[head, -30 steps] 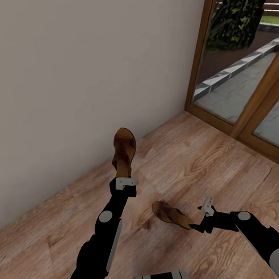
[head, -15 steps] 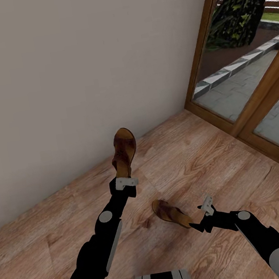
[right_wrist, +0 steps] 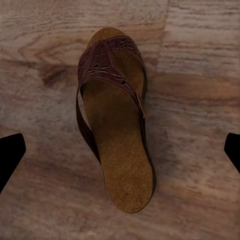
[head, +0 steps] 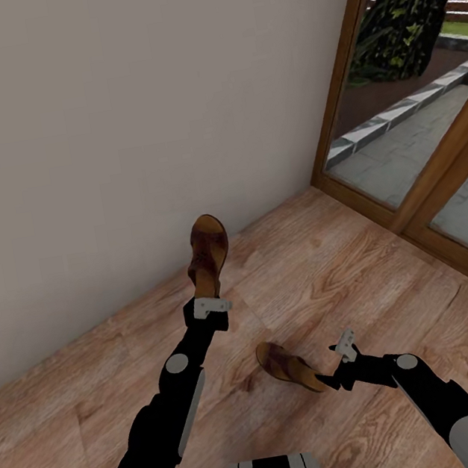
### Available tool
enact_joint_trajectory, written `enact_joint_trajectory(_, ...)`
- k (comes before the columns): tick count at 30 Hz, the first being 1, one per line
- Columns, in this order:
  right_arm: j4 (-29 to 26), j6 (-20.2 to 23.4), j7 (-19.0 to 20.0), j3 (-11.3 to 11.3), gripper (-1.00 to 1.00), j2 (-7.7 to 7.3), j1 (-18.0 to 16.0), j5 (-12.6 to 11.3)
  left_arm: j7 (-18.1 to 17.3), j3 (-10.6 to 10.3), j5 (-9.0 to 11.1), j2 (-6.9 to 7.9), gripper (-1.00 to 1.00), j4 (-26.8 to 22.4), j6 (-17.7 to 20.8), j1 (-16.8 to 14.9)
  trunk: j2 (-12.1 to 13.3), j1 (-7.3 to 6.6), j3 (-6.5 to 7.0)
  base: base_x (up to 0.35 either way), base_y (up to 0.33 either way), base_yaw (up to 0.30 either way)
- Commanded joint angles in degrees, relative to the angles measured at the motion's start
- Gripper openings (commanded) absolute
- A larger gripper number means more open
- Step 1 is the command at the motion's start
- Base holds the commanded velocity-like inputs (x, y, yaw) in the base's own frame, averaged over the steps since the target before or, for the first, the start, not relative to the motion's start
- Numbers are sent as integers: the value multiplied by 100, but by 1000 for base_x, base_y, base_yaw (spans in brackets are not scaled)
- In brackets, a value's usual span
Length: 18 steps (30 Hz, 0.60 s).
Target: Pick up the two gym shoes and the two sandals from the corridor floor and place them onto the hallstand (shoe rack) in the corridor, making sure they are on the rack and not on the floor. Arrange them so the two gym shoes are next to each other and the two sandals are next to each other.
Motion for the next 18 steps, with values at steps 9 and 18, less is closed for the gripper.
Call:
enact_joint_trajectory(9, -3, -48, 16, -22, 100, 5, -2, 59, 2, 13, -71, -4, -100, -19, 36, -2, -2, -1, -4, 88, 0, 0)
enact_joint_trajectory(18, -3, -40, 16, -22, 100, 5, -2, 59, 4, 15, -91, -2, -100, -28, 39, 0, -2, -1, -4, 64, -21, 0)
